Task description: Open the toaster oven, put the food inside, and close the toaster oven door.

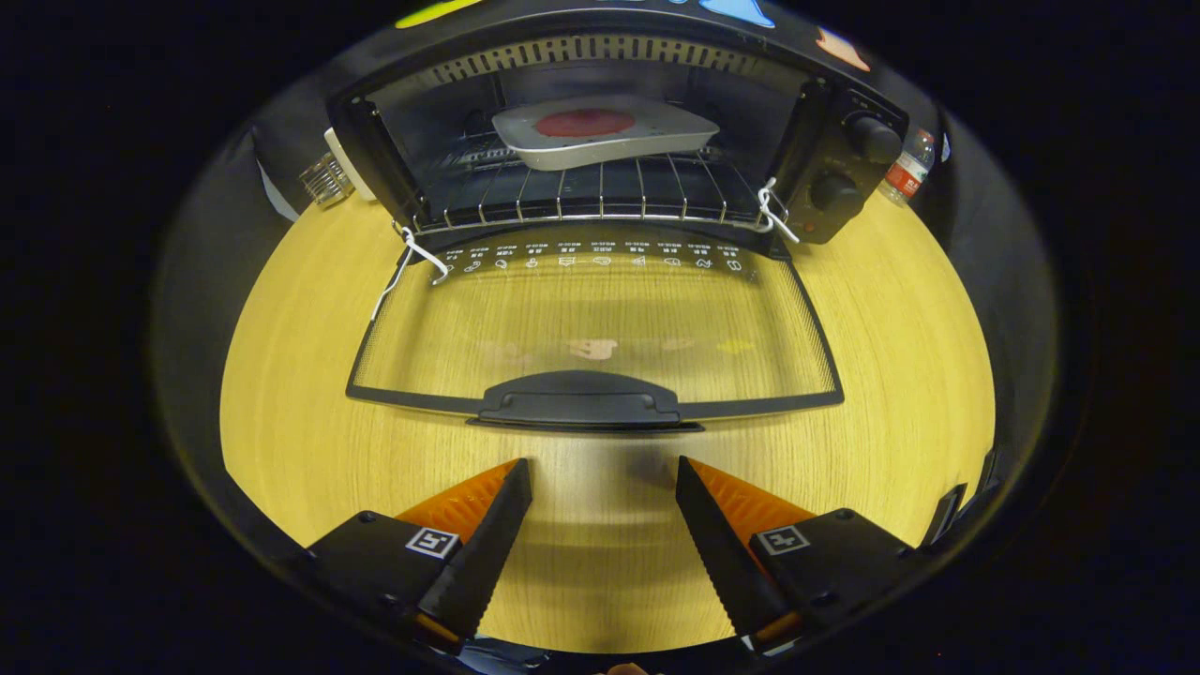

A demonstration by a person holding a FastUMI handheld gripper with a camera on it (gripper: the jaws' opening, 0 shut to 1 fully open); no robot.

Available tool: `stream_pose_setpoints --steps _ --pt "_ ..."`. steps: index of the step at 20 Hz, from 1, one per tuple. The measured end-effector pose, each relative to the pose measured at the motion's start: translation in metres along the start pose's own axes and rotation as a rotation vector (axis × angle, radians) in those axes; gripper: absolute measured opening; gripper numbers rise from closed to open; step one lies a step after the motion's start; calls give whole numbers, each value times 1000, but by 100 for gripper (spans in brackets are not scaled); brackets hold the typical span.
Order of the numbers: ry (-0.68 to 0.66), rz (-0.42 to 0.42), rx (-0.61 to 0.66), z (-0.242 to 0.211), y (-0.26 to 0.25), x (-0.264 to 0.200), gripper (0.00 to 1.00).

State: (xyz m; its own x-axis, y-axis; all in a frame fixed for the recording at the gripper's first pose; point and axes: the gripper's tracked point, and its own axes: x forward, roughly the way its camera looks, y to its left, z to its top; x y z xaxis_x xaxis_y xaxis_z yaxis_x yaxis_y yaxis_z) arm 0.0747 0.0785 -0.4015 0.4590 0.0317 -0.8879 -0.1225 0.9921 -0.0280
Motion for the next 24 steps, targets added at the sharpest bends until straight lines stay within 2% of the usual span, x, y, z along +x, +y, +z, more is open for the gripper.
stream_pose_setpoints --steps 9,14,20,24 --pt "-33 -14 12 9 -1 -2 99" --pt "-86 22 31 14 -1 -25 99" --pt "-214 -26 -52 31 -5 -54 99" --pt "-420 -33 -115 66 -6 -93 100"
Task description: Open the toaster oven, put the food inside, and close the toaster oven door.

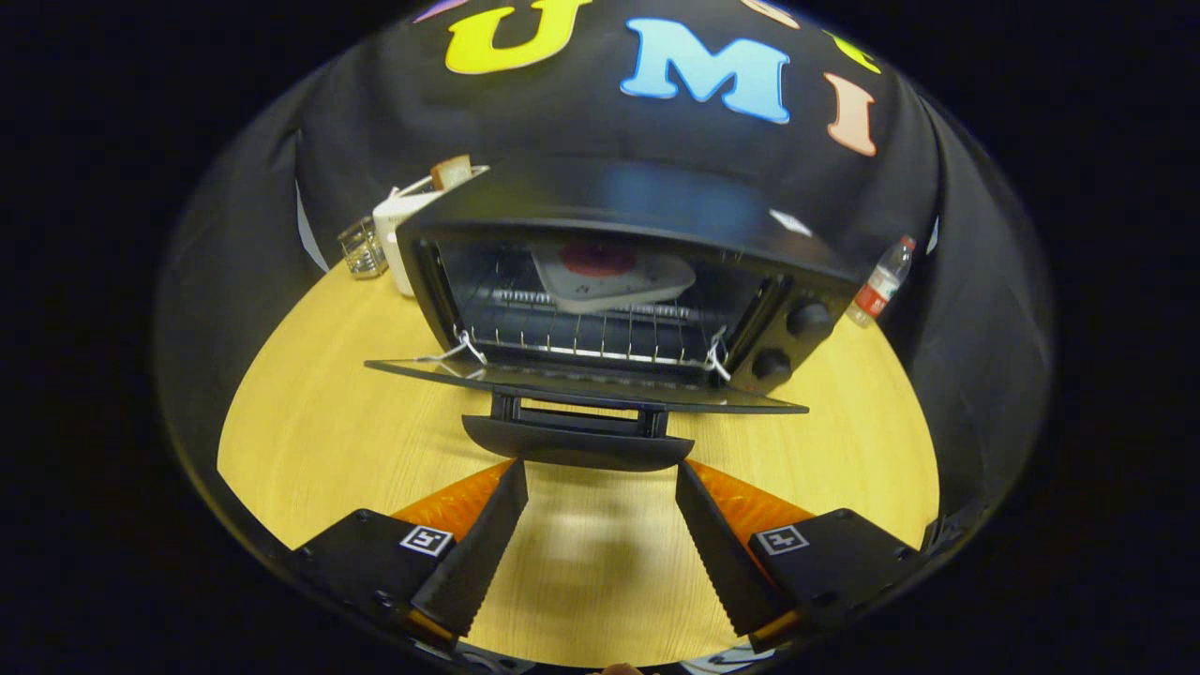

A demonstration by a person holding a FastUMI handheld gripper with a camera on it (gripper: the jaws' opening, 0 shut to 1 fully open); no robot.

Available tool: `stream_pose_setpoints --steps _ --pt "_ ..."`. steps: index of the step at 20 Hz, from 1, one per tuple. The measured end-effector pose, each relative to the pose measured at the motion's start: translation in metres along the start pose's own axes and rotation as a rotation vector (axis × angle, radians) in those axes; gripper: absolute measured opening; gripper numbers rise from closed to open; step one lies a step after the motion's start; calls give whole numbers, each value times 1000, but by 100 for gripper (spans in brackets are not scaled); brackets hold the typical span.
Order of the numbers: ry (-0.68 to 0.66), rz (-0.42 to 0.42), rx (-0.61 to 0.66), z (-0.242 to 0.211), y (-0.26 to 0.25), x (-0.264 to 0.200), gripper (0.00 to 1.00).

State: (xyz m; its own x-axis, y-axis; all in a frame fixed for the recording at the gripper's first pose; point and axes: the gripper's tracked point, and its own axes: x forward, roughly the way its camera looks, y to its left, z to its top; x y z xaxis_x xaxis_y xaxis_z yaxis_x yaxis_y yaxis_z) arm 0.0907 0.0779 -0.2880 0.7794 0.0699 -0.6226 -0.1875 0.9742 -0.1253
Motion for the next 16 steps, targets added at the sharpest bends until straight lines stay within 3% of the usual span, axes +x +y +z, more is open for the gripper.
stream_pose_setpoints --steps 7,16 --pt "-322 -35 -13 80 -22 -60 99" --pt "-589 -74 70 118 -92 -165 99"
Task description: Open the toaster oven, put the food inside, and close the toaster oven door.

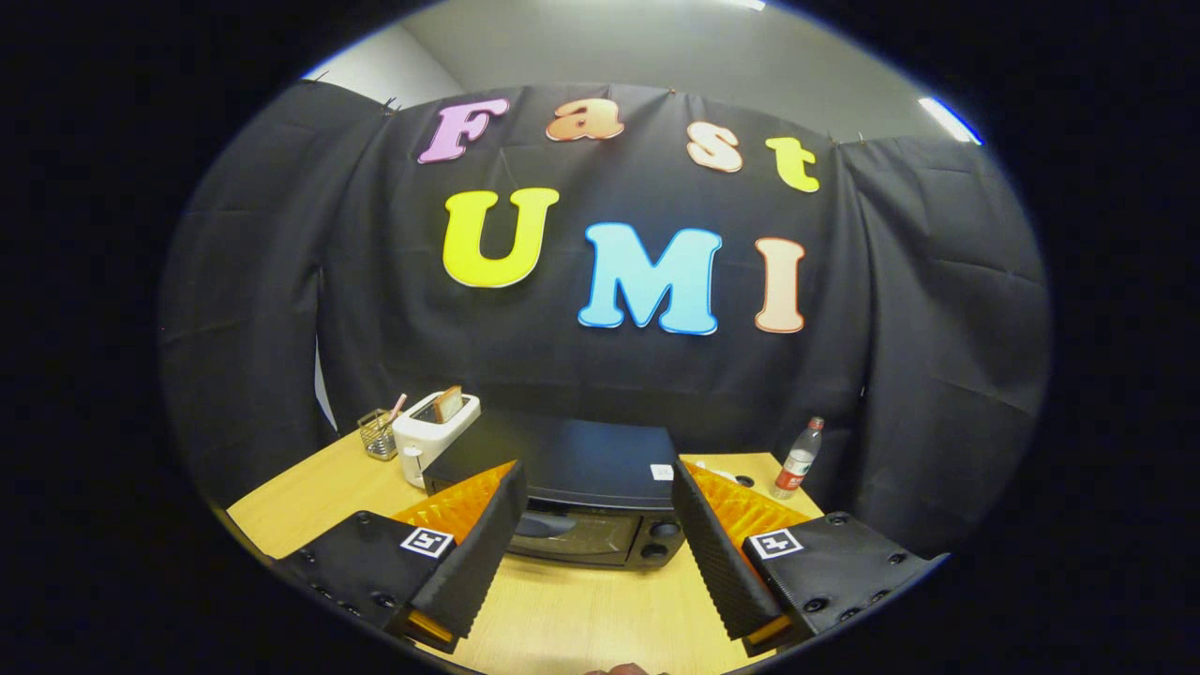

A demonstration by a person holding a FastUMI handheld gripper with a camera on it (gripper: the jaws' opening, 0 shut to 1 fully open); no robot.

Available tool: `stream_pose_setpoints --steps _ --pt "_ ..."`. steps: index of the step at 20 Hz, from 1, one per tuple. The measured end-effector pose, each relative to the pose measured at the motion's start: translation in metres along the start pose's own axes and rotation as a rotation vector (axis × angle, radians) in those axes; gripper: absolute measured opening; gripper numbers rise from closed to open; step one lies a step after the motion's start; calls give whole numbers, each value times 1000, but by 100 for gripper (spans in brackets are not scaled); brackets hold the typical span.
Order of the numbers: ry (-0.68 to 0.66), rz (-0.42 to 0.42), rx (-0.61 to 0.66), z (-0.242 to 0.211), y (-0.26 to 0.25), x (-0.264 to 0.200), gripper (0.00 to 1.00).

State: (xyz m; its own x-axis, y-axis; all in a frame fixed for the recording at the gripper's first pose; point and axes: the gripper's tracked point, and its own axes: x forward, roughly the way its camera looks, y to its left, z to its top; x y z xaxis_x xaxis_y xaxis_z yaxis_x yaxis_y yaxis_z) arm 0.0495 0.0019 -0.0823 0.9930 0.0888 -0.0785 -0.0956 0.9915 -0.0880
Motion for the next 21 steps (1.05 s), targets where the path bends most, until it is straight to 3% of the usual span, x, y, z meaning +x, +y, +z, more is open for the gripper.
stream_pose_setpoints --steps 9,21 --pt "-65 -80 11 29 -55 -30 98" --pt "-34 3 6 25 -24 -17 98"
